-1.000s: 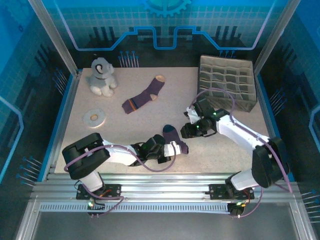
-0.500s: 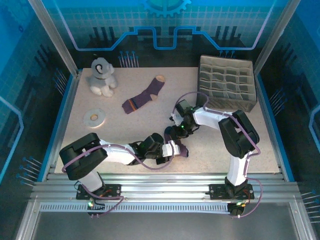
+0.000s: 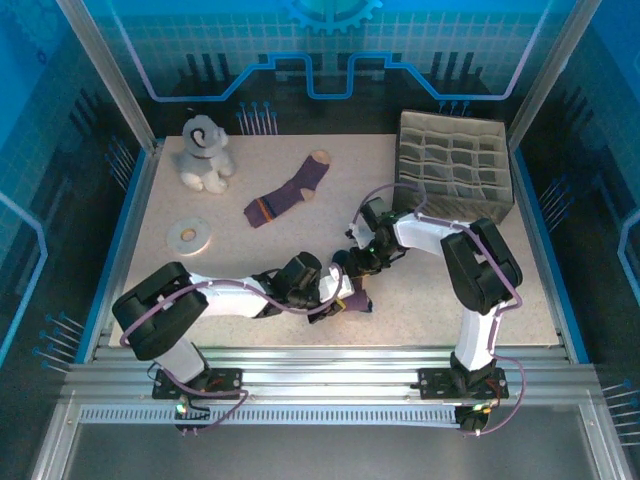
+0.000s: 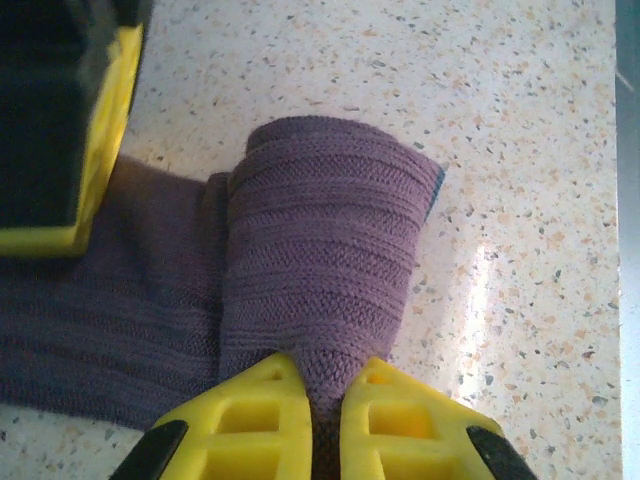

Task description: Roll the socks

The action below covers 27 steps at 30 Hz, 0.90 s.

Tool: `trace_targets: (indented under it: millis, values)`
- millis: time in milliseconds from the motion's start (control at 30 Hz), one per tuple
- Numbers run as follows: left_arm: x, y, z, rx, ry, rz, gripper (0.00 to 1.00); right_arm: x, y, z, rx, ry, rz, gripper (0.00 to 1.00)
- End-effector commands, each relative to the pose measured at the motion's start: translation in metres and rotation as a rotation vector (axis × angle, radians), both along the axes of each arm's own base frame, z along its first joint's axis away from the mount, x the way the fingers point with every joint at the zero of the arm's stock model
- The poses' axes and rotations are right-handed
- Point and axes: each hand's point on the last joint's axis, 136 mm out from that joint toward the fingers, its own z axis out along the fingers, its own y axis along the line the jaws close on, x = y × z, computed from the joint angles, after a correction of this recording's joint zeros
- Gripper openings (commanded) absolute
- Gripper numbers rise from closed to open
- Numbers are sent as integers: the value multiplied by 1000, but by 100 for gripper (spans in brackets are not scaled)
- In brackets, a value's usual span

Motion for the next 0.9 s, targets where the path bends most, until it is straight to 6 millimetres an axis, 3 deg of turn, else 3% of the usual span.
trace_targets:
  millis: [0,200,400,533,700,867]
  values:
    - [-34,22,-32,100,316,-11,0,4,-30,-12,-73,-19,-42,26]
    - [-29,16,-32,113,459,-16,0,11,-22,38,46,-184,-32,29]
    - [-22,11,-33,123,525,-13,0,13,-42,90,109,-346,-78,34]
    - [-19,12,-36,112,550,0,0,-2,-52,118,120,-520,25,37]
    - [-16,14,-37,88,593,18,0,-33,-62,133,35,-779,253,39]
    - [-14,13,-39,77,639,24,0,-51,-53,148,-9,-1066,450,48]
